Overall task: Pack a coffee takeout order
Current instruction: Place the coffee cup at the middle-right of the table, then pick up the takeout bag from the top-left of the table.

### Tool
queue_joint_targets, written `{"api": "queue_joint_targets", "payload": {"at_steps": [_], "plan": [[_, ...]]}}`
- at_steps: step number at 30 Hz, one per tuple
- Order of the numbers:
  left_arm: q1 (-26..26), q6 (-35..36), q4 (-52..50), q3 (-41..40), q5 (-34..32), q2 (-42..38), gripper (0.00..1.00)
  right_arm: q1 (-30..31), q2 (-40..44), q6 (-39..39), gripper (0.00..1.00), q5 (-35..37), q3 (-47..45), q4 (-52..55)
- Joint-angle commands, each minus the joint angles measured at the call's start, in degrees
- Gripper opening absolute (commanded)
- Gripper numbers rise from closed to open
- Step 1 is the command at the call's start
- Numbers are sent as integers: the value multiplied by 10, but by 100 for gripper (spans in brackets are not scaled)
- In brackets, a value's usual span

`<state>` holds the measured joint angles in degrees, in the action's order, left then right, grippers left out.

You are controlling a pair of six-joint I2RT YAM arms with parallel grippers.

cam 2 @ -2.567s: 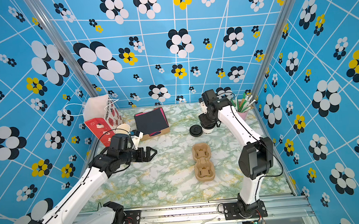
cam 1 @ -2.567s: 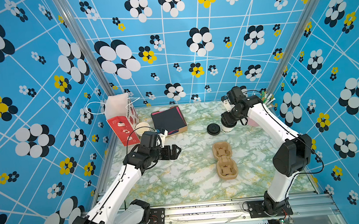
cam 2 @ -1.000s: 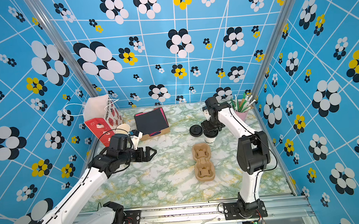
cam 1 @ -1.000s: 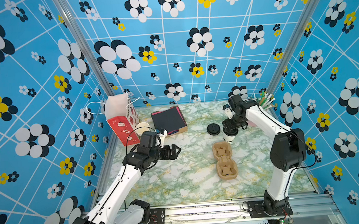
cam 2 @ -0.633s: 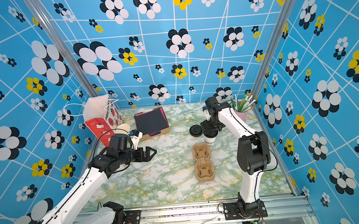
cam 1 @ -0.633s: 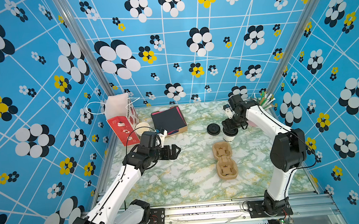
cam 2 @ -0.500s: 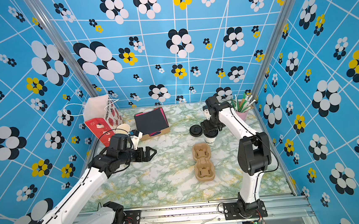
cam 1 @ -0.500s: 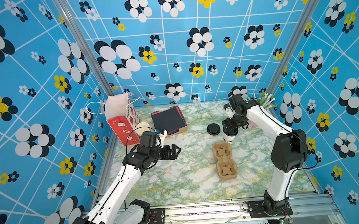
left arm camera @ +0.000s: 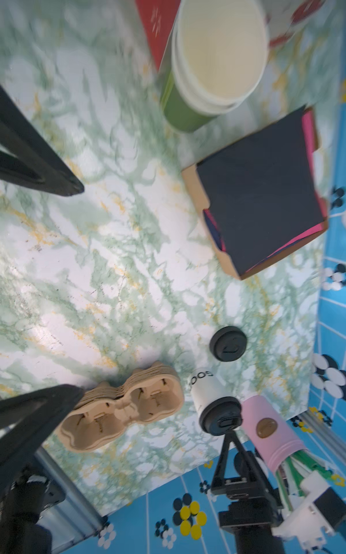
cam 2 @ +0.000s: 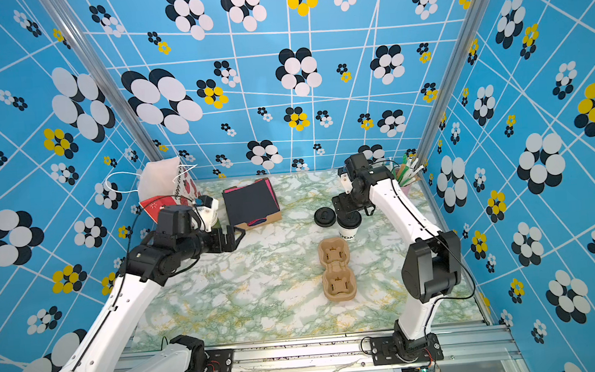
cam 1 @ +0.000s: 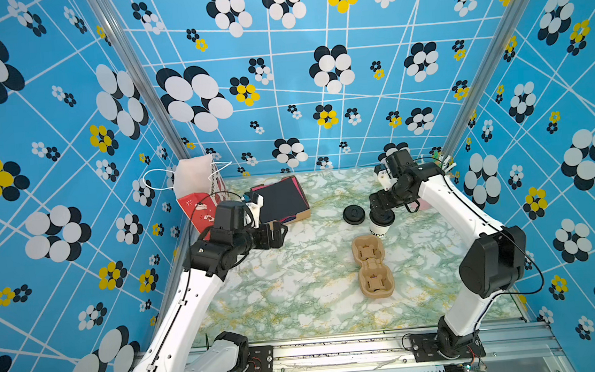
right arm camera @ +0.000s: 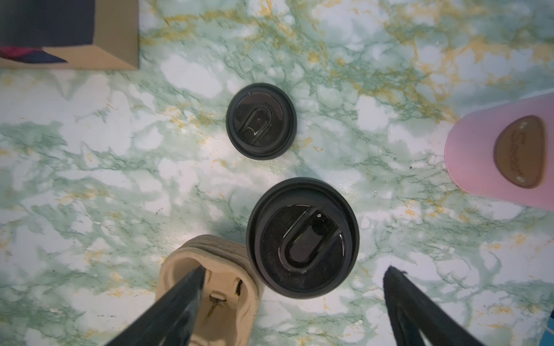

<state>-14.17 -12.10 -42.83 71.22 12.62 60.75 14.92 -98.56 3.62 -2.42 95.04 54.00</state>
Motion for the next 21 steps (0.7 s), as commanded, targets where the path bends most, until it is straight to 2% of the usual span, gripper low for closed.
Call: {"api": "queue_joint_targets", "payload": {"at_steps": [1, 5, 12, 16, 21], "plan": [[45, 76, -84, 110, -82, 13, 99, 2, 55, -24, 96, -39, -21, -33], [120, 132, -131, 250, -106, 70, 99, 12, 94, -33, 97, -59, -60, -60], [222, 192, -218, 506, -117, 264, 100, 29, 127, -37, 97, -66, -88, -69], [267, 187, -236, 597, -125, 370, 98, 34, 141, -47, 97, -76, -114, -84], [303, 183, -250, 682, -134, 464, 95, 36, 143, -47, 97, -87, -142, -97]]}}
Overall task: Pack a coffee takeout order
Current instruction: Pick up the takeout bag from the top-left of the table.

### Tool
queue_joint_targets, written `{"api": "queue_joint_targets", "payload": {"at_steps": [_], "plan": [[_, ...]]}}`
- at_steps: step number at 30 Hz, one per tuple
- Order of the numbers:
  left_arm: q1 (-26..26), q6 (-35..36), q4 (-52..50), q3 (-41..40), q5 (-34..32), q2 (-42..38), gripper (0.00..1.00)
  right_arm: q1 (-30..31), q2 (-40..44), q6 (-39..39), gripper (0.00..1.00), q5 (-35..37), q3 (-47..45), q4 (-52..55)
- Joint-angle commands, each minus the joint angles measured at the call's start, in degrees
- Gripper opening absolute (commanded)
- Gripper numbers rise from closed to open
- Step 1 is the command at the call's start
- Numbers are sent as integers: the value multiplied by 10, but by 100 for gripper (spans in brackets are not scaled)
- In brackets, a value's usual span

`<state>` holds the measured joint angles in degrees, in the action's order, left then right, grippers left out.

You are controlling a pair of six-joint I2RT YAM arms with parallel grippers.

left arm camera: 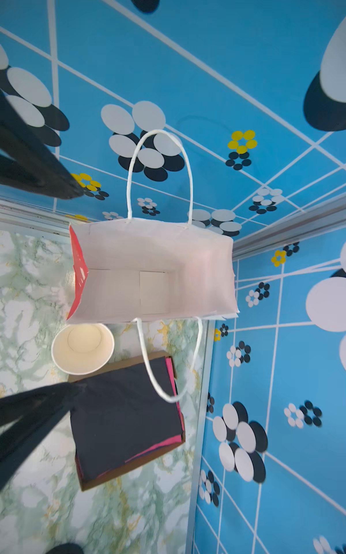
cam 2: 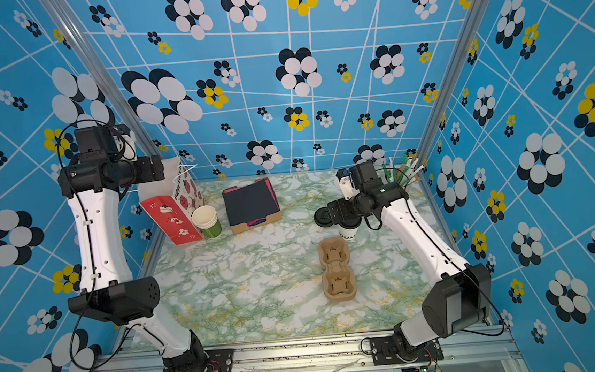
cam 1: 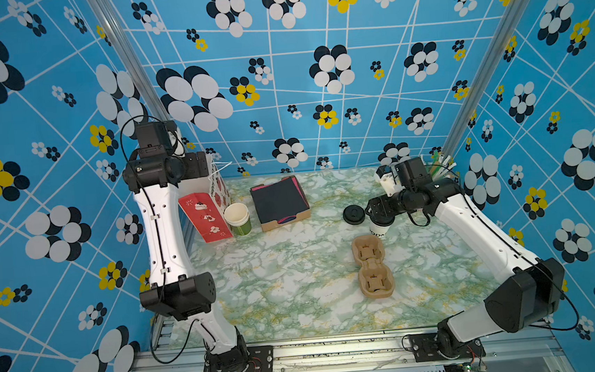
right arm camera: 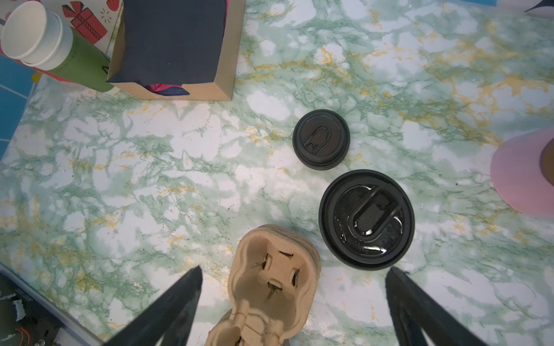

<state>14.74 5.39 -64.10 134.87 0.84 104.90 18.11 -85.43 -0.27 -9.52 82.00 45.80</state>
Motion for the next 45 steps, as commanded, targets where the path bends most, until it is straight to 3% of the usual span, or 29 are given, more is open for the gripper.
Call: {"api": "queue_joint_targets", "payload": {"at_steps": [1, 6, 14, 22, 25, 31, 36, 45], "plan": [[19, 9, -44, 64, -22, 44, 95, 4, 10, -7, 97, -16, -13, -15], [36, 9, -67, 128, -35, 121, 91, 5, -4, -11, 97, -18, -4, -15], [49, -2, -21, 131, -26, 192, 82, 6, -16, -26, 97, -23, 16, -4], [63, -32, 8, 158, 13, 251, 66, 9, -30, -39, 97, -18, 27, 8], [64, -39, 5, 175, 12, 268, 53, 10, -36, -41, 97, -16, 28, 9], [63, -50, 0, 179, 1, 260, 21, 11, -42, -41, 97, -15, 27, 9], [64, -63, -13, 179, -4, 235, 0, 11, -36, -42, 97, -18, 15, -2], [64, -137, -45, 176, 6, 158, 0, 11, -19, -40, 97, -29, -1, -26]]}}
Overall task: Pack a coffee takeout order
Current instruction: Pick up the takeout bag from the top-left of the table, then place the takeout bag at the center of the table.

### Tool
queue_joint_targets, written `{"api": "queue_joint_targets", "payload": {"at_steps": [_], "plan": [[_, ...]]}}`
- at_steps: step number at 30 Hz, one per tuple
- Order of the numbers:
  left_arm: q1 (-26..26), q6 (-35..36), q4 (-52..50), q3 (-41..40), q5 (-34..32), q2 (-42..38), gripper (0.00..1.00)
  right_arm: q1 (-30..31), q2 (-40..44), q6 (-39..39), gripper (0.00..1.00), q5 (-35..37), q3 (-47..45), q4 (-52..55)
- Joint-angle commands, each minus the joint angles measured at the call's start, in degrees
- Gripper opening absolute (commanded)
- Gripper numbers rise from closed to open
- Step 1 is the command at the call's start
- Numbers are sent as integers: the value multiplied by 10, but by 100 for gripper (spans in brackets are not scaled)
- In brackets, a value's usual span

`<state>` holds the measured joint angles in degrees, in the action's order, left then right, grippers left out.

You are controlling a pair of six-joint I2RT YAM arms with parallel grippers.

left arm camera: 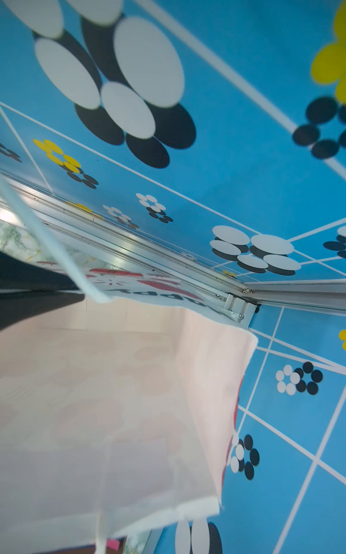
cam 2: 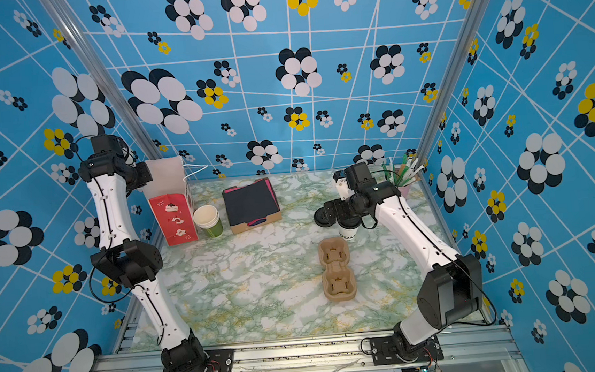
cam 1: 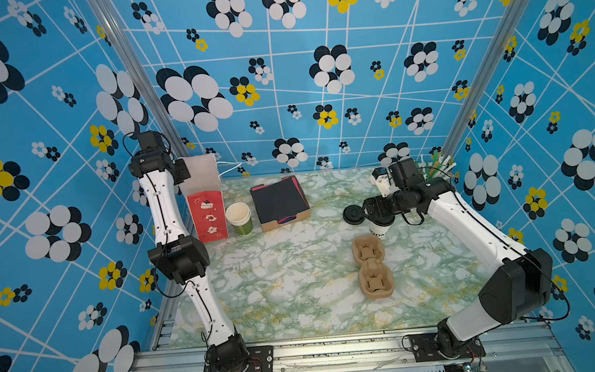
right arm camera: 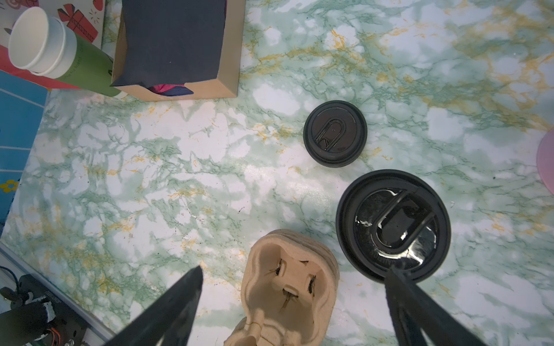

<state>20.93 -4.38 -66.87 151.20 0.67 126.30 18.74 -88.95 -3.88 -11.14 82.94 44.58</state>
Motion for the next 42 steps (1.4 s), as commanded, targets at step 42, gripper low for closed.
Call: {"api": "queue_joint_targets", "payload": {"at_steps": [42], "plan": [[-349, -676, 287, -842, -162, -756, 0, 5, 159, -5, 98, -49, -96, -67]]}}
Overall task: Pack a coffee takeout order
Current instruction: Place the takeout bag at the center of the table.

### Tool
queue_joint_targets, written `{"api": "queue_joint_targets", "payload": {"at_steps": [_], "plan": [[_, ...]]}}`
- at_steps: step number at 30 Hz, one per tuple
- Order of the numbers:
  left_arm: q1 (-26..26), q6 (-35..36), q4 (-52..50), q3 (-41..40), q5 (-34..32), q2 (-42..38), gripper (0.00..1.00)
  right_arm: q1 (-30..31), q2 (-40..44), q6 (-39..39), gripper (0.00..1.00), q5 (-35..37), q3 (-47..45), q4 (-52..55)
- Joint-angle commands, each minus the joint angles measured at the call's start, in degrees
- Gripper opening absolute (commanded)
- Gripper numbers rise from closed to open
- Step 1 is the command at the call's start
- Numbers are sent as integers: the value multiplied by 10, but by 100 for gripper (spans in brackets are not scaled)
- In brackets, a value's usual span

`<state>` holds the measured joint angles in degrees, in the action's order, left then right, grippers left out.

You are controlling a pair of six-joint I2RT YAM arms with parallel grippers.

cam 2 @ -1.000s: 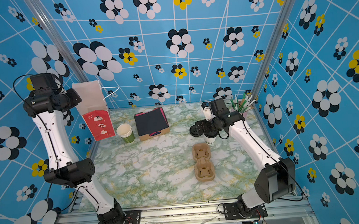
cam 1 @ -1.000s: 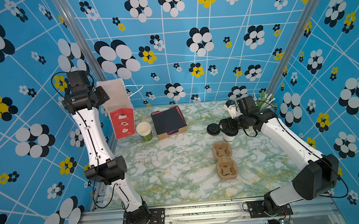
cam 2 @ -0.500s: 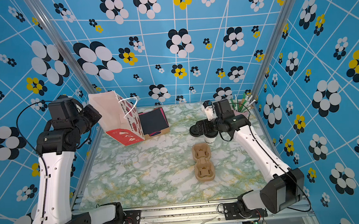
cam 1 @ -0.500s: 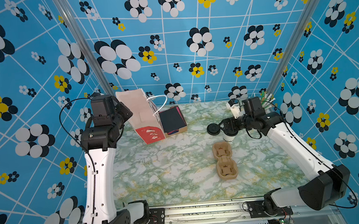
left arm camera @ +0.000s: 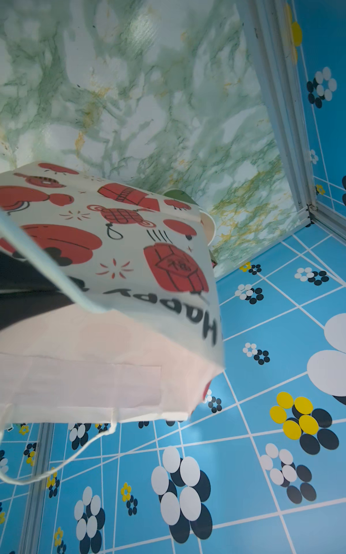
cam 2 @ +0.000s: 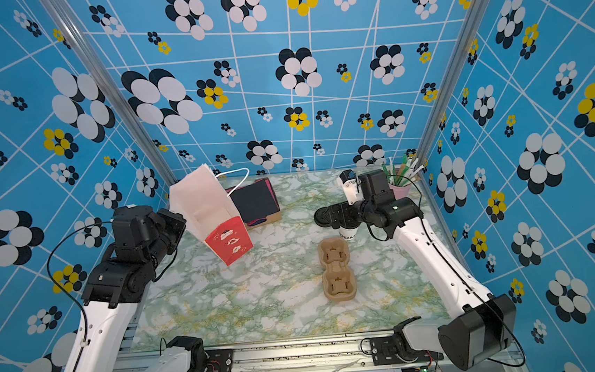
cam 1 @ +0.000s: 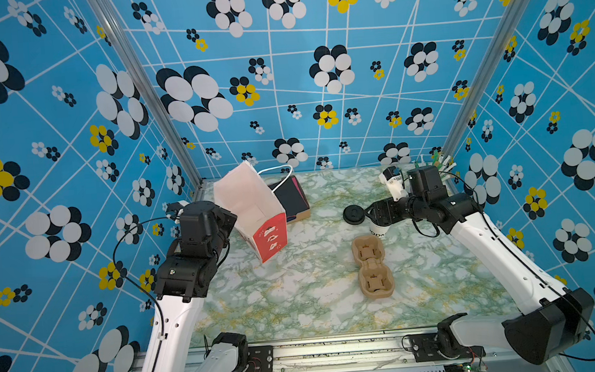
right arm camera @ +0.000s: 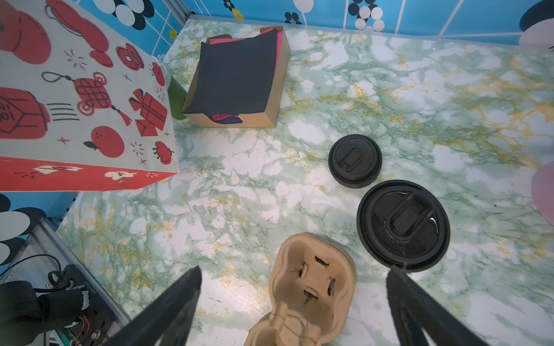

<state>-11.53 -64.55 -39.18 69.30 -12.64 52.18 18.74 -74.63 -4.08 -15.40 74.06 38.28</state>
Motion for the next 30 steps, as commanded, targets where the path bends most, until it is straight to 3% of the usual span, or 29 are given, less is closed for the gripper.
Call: {"api": "queue_joint_targets", "payload": {"at_steps": [1, 9, 21, 30], "plan": [[-40, -91, 9, -35, -38, -19, 0, 5, 17, -3, 98, -6, -11, -5], [-150, -203, 17, -97, -98, -35, 0, 5, 23, -3, 98, -6, -27, -6], [-195, -144, 23, -29, -162, -37, 0, 5, 24, 0, 99, -7, -34, -12], [-227, -173, 37, -29, -157, -33, 0, 5, 33, 2, 98, -4, -43, -13]]}}
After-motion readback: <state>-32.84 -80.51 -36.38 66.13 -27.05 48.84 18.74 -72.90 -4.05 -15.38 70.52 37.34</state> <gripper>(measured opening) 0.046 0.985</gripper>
